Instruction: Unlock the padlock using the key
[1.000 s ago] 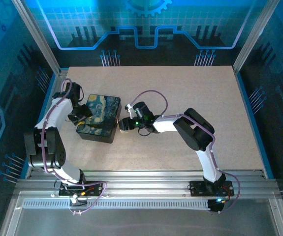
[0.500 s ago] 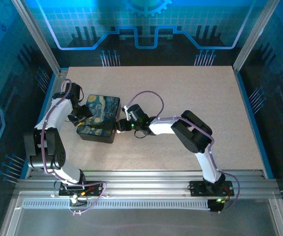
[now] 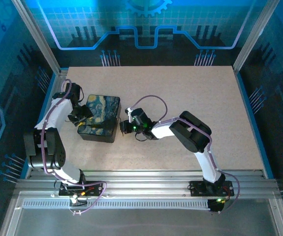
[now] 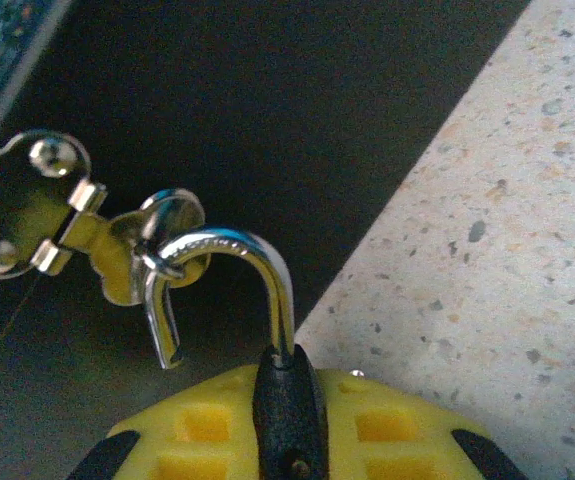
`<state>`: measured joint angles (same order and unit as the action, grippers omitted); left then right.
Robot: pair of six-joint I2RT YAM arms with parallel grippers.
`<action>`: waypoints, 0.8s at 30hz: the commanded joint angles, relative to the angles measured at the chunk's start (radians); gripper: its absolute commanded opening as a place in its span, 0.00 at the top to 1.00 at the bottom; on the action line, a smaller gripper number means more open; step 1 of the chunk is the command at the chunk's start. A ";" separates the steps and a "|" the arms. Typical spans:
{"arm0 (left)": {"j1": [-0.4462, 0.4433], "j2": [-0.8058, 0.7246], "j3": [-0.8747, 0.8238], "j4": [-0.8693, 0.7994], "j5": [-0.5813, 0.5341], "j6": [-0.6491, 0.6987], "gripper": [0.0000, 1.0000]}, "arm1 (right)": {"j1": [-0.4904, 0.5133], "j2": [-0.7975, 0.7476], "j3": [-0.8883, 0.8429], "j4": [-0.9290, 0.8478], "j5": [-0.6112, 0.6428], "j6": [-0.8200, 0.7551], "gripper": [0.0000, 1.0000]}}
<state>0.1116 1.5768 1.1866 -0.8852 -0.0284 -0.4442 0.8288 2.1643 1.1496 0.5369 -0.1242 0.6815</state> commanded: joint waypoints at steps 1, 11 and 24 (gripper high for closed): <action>-0.008 0.011 -0.019 -0.058 0.025 0.009 0.48 | 0.016 0.046 -0.059 -0.058 -0.115 0.064 0.91; -0.009 0.008 -0.054 -0.046 0.028 0.007 0.53 | -0.046 -0.055 -0.109 0.089 -0.160 0.135 1.00; -0.056 -0.071 -0.107 -0.078 0.013 -0.055 0.54 | -0.075 -0.098 -0.143 0.292 -0.078 0.445 1.00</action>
<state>0.0673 1.5166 1.1221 -0.8742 -0.0284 -0.4648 0.7773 2.1300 1.0153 0.7349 -0.2726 1.0210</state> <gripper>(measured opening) 0.463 0.142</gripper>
